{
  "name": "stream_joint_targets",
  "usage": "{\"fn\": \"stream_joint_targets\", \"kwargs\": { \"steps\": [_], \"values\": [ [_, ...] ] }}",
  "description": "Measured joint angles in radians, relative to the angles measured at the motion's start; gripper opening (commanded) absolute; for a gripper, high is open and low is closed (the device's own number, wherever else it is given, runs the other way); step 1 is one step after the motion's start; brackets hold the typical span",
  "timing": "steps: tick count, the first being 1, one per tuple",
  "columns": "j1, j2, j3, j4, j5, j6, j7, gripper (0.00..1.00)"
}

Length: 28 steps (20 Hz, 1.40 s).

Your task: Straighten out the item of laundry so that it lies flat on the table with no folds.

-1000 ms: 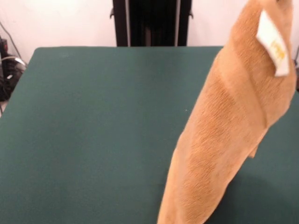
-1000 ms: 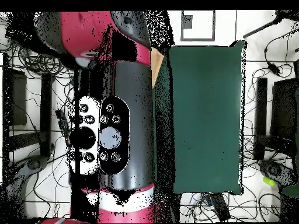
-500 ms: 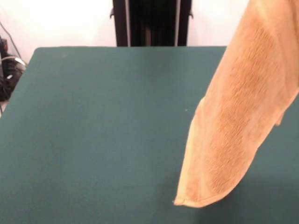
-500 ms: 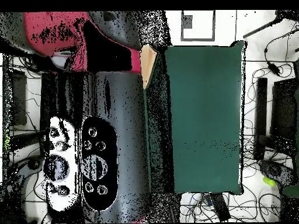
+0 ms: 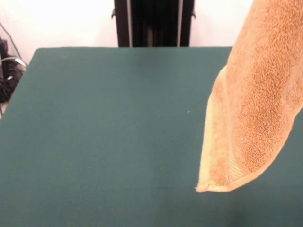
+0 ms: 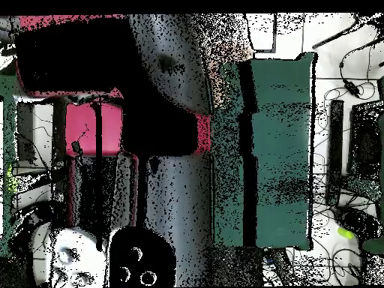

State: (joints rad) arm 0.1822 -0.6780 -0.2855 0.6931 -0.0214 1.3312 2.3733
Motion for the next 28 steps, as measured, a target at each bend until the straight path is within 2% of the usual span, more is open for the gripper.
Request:
{"fn": "stream_joint_targets", "kwargs": {
  "steps": [3,5,7,10,12,13,16,17,18,22,24,28],
  "values": [
    [-0.032,-0.078,0.034,0.138,0.061,-0.148,0.000,0.00],
    [-0.087,-0.150,0.083,0.274,0.129,-0.280,-0.002,0.00],
    [-0.137,-0.198,0.122,0.368,0.177,-0.365,-0.010,0.00],
    [-0.290,-0.301,0.226,0.584,0.291,-0.539,-0.072,0.00],
    [-0.380,-0.347,0.287,0.688,0.350,-0.614,-0.125,0.00],
    [-0.502,-0.395,0.371,0.811,0.417,-0.700,-0.204,0.00],
    [-0.648,-0.436,0.487,0.932,0.456,-0.793,-0.292,0.00],
    [-0.721,-0.450,0.552,0.982,0.457,-0.838,-0.326,0.00],
    [-0.854,-0.461,0.679,1.062,0.442,-0.922,-0.370,0.00],
    [-1.030,-0.447,0.869,1.162,0.373,-1.056,-0.389,0.00],
    [-1.119,-0.416,0.986,1.218,0.284,-1.149,-0.389,0.00],
    [-1.125,-0.393,1.034,1.246,0.178,-1.181,-0.389,0.00]
  ]
}}
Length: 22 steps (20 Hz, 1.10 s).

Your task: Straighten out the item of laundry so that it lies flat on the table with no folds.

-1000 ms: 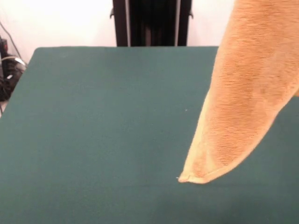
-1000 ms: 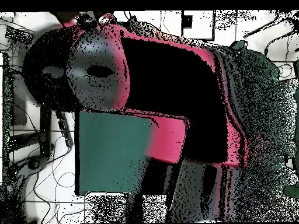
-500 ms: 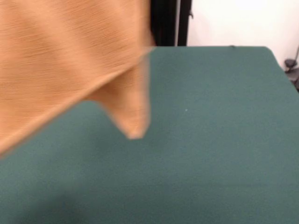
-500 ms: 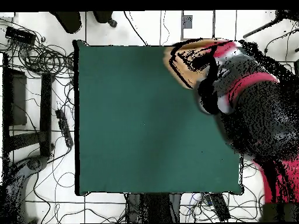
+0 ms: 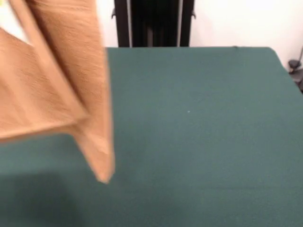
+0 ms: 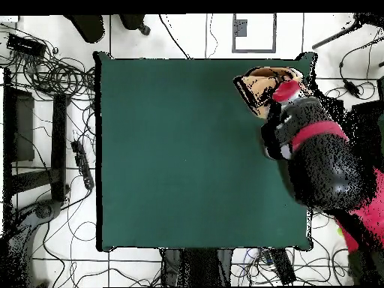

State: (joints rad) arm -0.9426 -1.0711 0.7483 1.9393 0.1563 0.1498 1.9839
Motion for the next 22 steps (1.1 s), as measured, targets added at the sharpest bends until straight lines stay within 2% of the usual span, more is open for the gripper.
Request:
{"fn": "stream_joint_targets", "kwargs": {
  "steps": [5,10,13,15,22],
  "values": [
    [0.187,-0.012,-0.091,-0.017,-0.195,0.058,0.000,0.00],
    [0.277,-0.036,-0.105,-0.036,-0.280,0.169,0.000,0.00],
    [0.265,-0.038,-0.097,-0.091,-0.309,0.310,0.000,0.00],
    [0.247,-0.037,-0.090,-0.112,-0.317,0.344,0.000,0.00],
    [0.128,-0.023,-0.051,-0.153,-0.350,0.321,0.000,0.00]
  ]
}}
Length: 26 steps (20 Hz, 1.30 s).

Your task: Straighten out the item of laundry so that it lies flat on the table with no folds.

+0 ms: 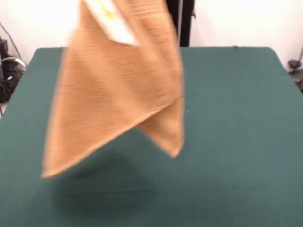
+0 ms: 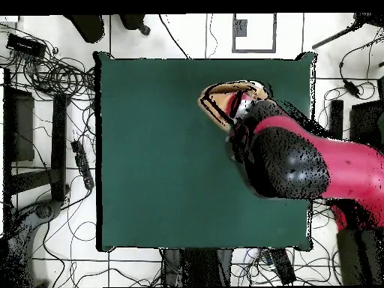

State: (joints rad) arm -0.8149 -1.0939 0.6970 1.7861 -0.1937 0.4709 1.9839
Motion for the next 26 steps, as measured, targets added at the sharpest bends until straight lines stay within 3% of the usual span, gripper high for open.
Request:
{"fn": "stream_joint_targets", "kwargs": {
  "steps": [2,5,11,18,26],
  "values": [
    [-0.005,0.002,-0.016,-0.004,-0.027,-0.014,0.000,0.00],
    [0.053,-0.003,-0.086,-0.029,-0.122,-0.006,0.000,0.00],
    [0.349,-0.001,-0.270,-0.147,-0.442,0.176,0.006,0.00],
    [0.614,0.042,-0.365,-0.310,-0.608,0.482,0.010,0.00],
    [0.788,0.138,-0.449,-0.481,-0.750,0.683,0.014,0.00]
  ]
}}
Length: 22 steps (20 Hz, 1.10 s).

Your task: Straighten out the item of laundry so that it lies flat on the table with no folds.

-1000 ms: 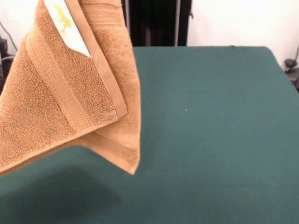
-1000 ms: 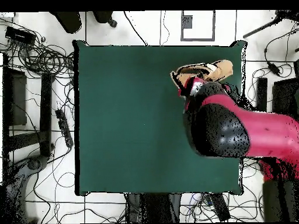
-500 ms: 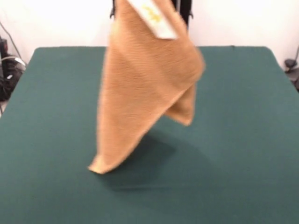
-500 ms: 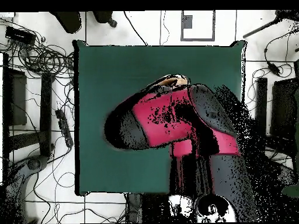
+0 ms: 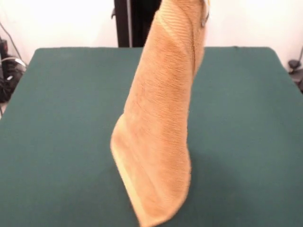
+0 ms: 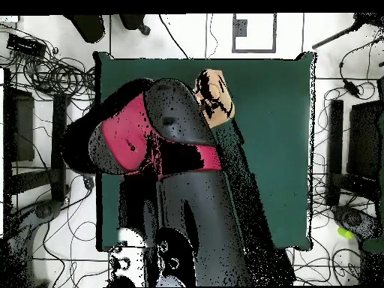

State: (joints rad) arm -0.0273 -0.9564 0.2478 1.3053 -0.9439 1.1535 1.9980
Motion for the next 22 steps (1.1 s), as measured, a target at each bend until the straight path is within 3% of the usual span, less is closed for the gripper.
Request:
{"fn": "stream_joint_targets", "kwargs": {
  "steps": [9,22],
  "values": [
    [0.125,0.132,-0.096,-0.155,-0.120,0.168,0.000,0.00],
    [0.202,0.309,-0.191,-0.359,-0.128,0.284,0.000,0.00]
  ]
}}
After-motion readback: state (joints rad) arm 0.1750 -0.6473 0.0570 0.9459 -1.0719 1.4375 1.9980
